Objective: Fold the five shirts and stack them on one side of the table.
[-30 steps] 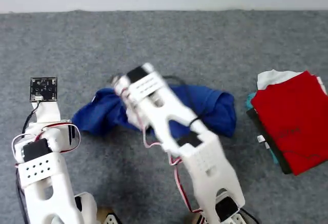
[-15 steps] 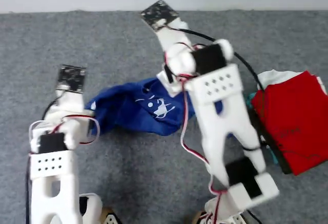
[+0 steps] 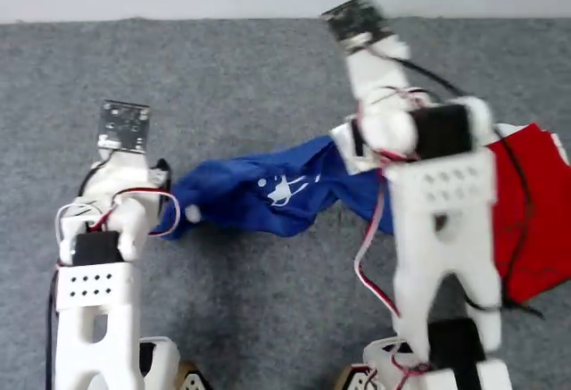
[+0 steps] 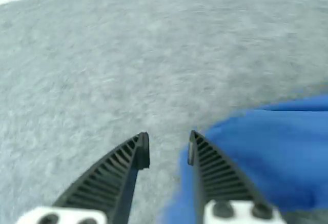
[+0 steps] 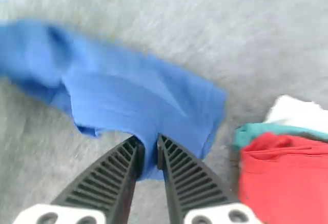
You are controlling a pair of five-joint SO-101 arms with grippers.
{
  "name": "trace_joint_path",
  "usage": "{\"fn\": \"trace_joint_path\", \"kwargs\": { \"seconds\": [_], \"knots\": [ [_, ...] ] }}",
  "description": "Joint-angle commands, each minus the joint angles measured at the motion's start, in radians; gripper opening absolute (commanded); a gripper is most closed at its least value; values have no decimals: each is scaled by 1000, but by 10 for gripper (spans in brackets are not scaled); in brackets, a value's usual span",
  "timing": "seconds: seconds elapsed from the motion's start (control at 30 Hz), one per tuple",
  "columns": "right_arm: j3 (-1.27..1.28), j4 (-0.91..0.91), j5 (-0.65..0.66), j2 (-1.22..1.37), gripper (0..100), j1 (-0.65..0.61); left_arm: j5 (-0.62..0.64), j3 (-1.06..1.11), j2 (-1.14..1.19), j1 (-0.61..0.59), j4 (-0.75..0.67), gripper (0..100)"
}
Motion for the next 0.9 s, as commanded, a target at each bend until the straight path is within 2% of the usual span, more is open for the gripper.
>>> {"fn": "trace_joint_path", "kwargs": {
  "seconds": [0.0, 0.17, 0.33, 0.47, 0.53, 0.7, 0.87],
  "knots": [
    [-44, 39, 14, -88, 10, 36, 8, -27, -15, -55, 32, 138],
    [49, 38, 14, -99, 10, 39, 6, -24, -14, -66, 178, 148],
    [78, 33, 14, -99, 10, 41, -11, 2, -12, 58, 428, 278],
    [80, 33, 14, -88, 10, 39, -204, 48, -15, 201, 598, 304],
    [81, 31, 14, -88, 10, 38, -249, 54, -15, 233, 611, 304],
    [81, 31, 14, -88, 10, 38, -250, 62, -12, 276, 598, 306],
    [81, 31, 14, -88, 10, 38, -252, 131, -12, 287, 470, 306]
  ]
}}
